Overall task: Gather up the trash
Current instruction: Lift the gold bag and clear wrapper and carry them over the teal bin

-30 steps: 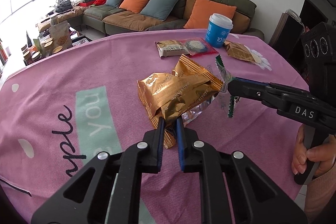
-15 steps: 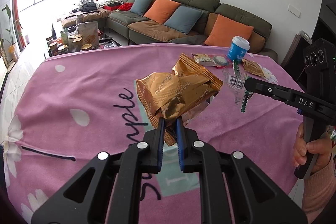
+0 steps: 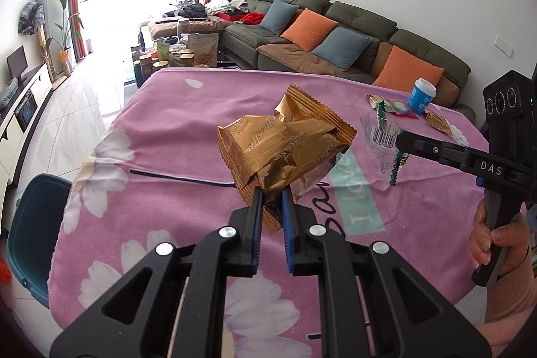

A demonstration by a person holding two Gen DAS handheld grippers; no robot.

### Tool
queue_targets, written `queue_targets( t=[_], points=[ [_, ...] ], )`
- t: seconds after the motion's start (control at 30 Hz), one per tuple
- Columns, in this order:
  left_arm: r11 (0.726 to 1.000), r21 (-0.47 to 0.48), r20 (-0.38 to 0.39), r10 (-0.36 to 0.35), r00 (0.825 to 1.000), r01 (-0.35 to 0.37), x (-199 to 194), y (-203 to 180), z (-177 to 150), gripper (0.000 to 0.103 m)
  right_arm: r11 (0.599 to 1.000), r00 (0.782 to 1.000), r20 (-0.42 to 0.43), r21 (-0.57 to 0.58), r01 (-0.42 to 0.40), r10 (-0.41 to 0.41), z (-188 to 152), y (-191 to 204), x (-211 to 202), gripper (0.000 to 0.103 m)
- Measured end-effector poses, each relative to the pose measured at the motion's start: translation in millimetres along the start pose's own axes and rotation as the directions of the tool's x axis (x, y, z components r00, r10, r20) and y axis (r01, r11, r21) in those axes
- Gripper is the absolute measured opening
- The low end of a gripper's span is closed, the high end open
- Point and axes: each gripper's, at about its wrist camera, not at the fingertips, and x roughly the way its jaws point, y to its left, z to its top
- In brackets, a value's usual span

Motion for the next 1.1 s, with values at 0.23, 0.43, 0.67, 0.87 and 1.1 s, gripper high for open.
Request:
queue_targets(
  t=[0.23, 0.43, 0.67, 0.87, 1.1],
  points=[
    [0.997, -0.051, 0.017, 0.063, 0.998, -0.062, -27.1, 30.0, -12.0, 0.011, 0.997, 0.997, -0.045, -0.042, -0.072, 0.07, -0.3, 34.0, 28.4, 0.008],
    [0.989, -0.099, 0.025, 0.113, 0.993, -0.11, -46.6, 56.1, -20.6, 0.011, 0.989, 0.99, -0.081, -0.081, -0.126, 0.119, -1.0, 64.0, 48.1, 0.008],
    [0.977, -0.142, 0.039, 0.165, 0.985, -0.158, -71.2, 86.7, -33.2, 0.012, 0.978, 0.978, -0.122, -0.104, -0.18, 0.167, -1.1, 88.1, 70.5, 0.008],
    [0.966, -0.175, 0.044, 0.199, 0.979, -0.189, -81.6, 100.7, -33.5, 0.012, 0.969, 0.968, -0.152, -0.122, -0.216, 0.197, -3.9, 108.0, 86.7, 0.008],
    [0.951, -0.216, 0.047, 0.235, 0.971, -0.22, -90.9, 115.4, -37.6, 0.012, 0.955, 0.954, -0.188, -0.141, -0.261, 0.233, -5.2, 125.7, 106.0, 0.008]
  ],
)
